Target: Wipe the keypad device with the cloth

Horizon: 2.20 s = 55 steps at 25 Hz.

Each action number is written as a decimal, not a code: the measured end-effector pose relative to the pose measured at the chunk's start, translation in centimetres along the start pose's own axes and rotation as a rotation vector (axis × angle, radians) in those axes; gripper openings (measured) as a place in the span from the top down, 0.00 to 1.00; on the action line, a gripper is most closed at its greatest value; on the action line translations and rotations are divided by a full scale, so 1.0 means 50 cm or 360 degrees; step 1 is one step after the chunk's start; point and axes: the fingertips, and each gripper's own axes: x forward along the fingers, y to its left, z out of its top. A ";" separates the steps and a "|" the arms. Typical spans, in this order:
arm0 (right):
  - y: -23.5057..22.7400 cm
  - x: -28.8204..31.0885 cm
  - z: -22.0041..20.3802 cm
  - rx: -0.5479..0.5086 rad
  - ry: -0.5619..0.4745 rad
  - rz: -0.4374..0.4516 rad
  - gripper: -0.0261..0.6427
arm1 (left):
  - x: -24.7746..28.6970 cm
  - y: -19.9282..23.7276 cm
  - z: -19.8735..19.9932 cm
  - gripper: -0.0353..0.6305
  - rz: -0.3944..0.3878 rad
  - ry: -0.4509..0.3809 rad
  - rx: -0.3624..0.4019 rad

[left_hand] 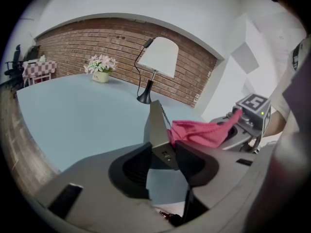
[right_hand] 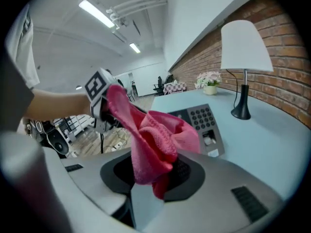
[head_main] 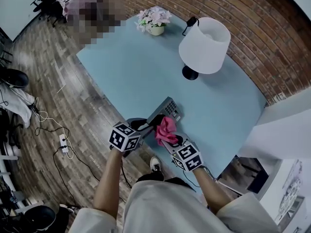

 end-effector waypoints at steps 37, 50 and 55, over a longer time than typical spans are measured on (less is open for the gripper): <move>-0.225 0.039 -0.008 0.0330 -0.0007 -0.0357 0.76 | -0.002 -0.008 -0.009 0.67 -0.0042 0.0029 0.0069; -0.349 0.033 0.000 0.0397 0.0042 -0.0612 0.76 | -0.001 -0.005 -0.008 0.67 -0.0047 0.0043 0.0092; -0.374 -0.005 0.040 0.0424 -0.0077 -0.0693 0.76 | -0.002 -0.007 -0.009 0.67 -0.0054 0.0035 0.0085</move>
